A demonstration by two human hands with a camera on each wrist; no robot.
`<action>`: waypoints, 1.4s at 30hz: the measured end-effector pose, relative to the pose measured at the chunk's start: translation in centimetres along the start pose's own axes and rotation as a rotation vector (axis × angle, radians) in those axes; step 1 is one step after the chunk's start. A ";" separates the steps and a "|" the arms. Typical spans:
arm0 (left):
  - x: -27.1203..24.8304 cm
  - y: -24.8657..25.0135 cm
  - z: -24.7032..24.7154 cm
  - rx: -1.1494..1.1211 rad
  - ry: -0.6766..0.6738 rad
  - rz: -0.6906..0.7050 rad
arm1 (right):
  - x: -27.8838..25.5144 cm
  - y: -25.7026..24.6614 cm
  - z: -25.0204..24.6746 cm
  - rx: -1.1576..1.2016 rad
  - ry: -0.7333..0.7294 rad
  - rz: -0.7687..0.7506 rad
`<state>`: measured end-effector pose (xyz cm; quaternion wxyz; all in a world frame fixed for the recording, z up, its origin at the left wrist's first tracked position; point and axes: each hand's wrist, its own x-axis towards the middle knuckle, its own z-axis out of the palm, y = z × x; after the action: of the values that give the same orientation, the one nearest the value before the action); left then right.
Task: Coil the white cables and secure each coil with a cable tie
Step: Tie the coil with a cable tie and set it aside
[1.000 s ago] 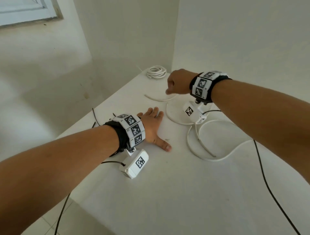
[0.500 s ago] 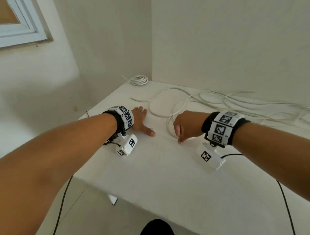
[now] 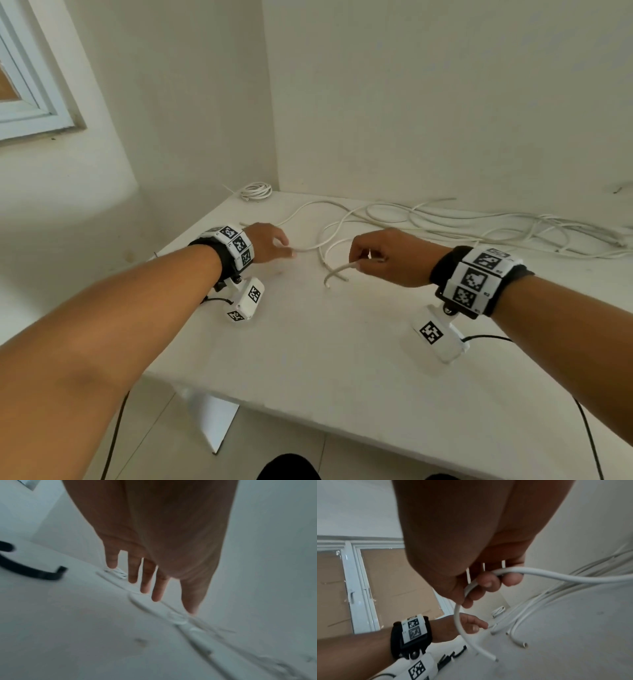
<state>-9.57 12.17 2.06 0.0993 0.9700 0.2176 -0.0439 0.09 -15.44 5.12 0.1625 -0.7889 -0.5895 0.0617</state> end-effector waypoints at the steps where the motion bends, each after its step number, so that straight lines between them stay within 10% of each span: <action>1: -0.4 1.1 -0.6 -0.102 0.068 0.052 | -0.6 0.1 -0.6 0.013 0.030 -0.005; 8: -5.8 12.0 -2.2 -1.115 -0.099 0.293 | -2.9 0.8 -3.1 0.127 0.240 0.016; 25: -10.8 20.1 1.5 -1.587 -0.414 0.523 | -8.1 3.9 -6.4 0.424 0.550 0.092; 34: -11.1 21.6 -0.3 -1.947 -0.212 0.715 | -9.0 3.8 -2.4 0.410 0.486 0.116; 42: -7.4 23.0 0.1 -1.808 0.250 0.524 | -9.9 2.6 0.0 0.142 0.366 0.172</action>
<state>-6.33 -11.26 6.94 0.7953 0.5412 -0.0462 0.2692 -0.46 -25.48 3.34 0.3162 -0.8208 -0.4748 -0.0277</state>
